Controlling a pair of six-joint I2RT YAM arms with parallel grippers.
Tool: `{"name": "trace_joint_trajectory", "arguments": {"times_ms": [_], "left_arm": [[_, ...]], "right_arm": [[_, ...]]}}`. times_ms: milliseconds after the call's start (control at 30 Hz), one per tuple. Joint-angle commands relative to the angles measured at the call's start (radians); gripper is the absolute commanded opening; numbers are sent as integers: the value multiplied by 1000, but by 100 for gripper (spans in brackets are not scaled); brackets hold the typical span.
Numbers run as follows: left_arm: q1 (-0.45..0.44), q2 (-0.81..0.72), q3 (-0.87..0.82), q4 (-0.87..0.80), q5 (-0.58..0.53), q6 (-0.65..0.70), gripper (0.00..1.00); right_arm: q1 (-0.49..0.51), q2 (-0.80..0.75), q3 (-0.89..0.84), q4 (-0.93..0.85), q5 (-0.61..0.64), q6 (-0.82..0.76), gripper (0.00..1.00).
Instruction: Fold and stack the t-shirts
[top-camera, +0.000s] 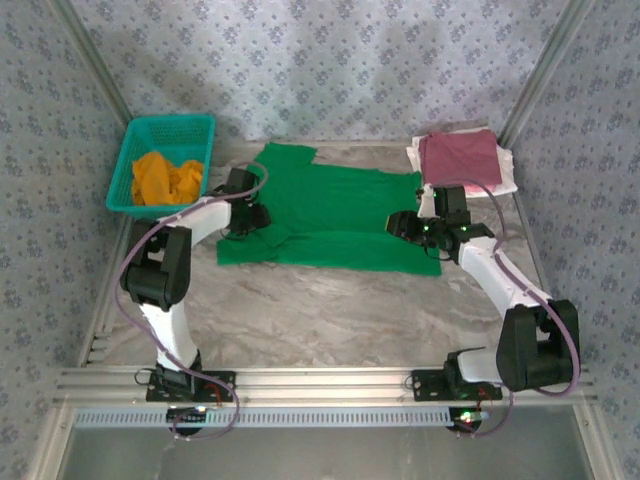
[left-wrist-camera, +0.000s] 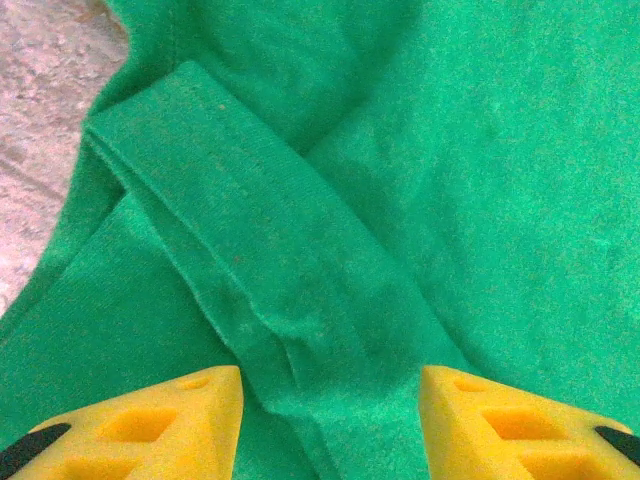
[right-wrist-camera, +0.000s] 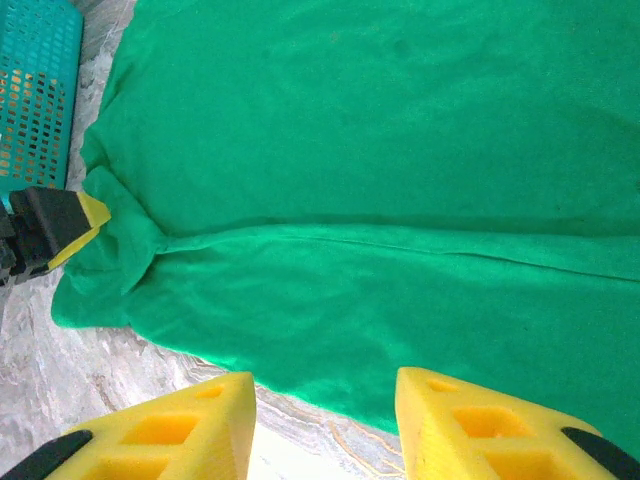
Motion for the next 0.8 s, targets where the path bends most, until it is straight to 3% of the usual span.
{"name": "trace_joint_trajectory", "arguments": {"times_ms": [0,133,233,300,400,600,667,767], "left_arm": [[-2,50,56,3,-8,-8,50],[-4,92,90,9,2,-1,50],[-6,109,109,10,3,4,38],[-8,113,117,11,3,4,21],[-16,110,132,3,-6,8,12],[-33,107,179,-59,-45,17,10],[-36,102,176,-56,-46,18,0],[-36,108,183,-52,-43,25,0]], "right_arm": [[1,-37,-2,-3,31,-4,44],[-17,-61,-18,-9,61,17,44],[-29,-80,-37,2,52,30,44],[-39,-86,-39,-3,52,36,44],[-54,-91,-42,-14,56,45,44],[-65,-98,-48,-14,46,54,44],[-65,-99,-49,-9,44,54,44],[-67,-99,-53,-7,45,56,44]]}}
